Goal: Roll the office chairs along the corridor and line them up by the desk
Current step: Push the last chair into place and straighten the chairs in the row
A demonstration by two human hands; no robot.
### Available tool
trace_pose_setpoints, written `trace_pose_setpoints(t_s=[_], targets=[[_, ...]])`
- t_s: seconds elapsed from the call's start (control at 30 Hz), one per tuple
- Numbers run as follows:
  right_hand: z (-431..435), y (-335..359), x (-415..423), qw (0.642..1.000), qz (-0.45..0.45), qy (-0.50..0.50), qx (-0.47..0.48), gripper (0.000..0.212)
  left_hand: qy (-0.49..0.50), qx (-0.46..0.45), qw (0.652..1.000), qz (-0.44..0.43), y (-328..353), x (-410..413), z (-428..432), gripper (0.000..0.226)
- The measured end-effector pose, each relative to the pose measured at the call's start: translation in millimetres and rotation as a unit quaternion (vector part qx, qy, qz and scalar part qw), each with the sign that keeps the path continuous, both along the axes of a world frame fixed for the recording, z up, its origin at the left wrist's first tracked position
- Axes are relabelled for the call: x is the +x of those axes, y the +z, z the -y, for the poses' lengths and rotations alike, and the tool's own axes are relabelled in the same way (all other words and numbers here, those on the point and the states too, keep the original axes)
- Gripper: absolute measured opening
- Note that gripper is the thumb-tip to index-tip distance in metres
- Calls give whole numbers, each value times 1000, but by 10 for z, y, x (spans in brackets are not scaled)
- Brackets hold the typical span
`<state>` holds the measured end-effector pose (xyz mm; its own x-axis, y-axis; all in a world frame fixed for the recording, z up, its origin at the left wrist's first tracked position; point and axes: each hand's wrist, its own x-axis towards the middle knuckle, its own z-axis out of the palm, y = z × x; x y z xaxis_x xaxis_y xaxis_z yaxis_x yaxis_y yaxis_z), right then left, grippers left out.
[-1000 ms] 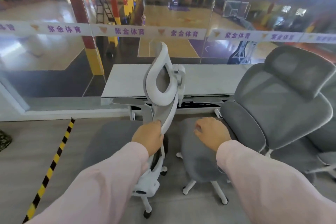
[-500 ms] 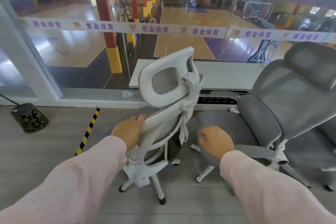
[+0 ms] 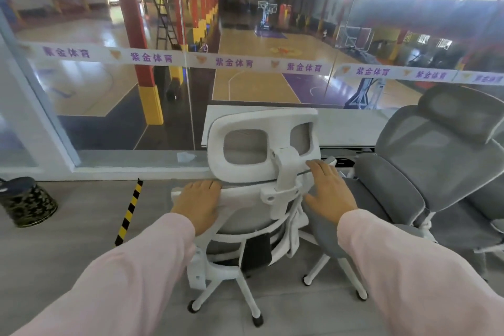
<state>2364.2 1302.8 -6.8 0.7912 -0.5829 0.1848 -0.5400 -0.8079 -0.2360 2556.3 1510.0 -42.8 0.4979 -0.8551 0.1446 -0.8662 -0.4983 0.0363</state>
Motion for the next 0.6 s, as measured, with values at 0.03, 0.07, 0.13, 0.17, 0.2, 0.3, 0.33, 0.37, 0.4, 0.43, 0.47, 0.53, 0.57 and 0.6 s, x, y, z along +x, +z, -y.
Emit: trace_pose_setpoints(t_s=[0.03,0.07,0.13,0.17,0.2,0.3,0.33,0.37,0.4,0.43,0.47,0.53,0.57,0.6], targets=[[-57,-19,65,1000,6,-5,12,77,-4,-10,1000,2,-13,54,-31,46],[-109,-45,121,1000,8,-8,24,82,-7,-17,1000,7,-29,110,-68,46],[-191,-103,215,999,-3,-3,36,91,-12,-36,999,9,-74,228,-153,47],[-225,-126,261,1000,-11,1,29,95,-13,-44,999,5,-90,283,-196,49],[-249,-150,309,1000,-20,2,18,98,-15,-49,999,1,-104,338,-240,49],[-294,-175,453,999,-38,-4,-29,103,-14,-65,998,-6,-144,479,-358,47],[-307,-179,492,998,-45,-7,-47,103,-11,-69,997,-12,-150,515,-394,47],[-327,-185,524,996,-51,-9,-66,103,-8,-73,997,-17,-155,548,-424,47],[-354,-201,548,995,-54,-11,-84,101,-7,-76,997,-19,-158,576,-446,46],[-387,-226,562,993,-54,-13,-101,100,-6,-82,996,-19,-158,596,-464,46],[-420,-259,567,992,-50,-16,-116,98,-7,-88,996,-19,-160,608,-480,44],[-470,-337,552,990,-26,-22,-139,94,-10,-100,995,-14,-179,617,-503,39],[-488,-376,540,989,-9,-24,-148,93,-9,-106,994,-9,-193,614,-520,36],[-501,-409,529,988,7,-24,-154,92,-8,-109,994,-2,-205,610,-542,35]])
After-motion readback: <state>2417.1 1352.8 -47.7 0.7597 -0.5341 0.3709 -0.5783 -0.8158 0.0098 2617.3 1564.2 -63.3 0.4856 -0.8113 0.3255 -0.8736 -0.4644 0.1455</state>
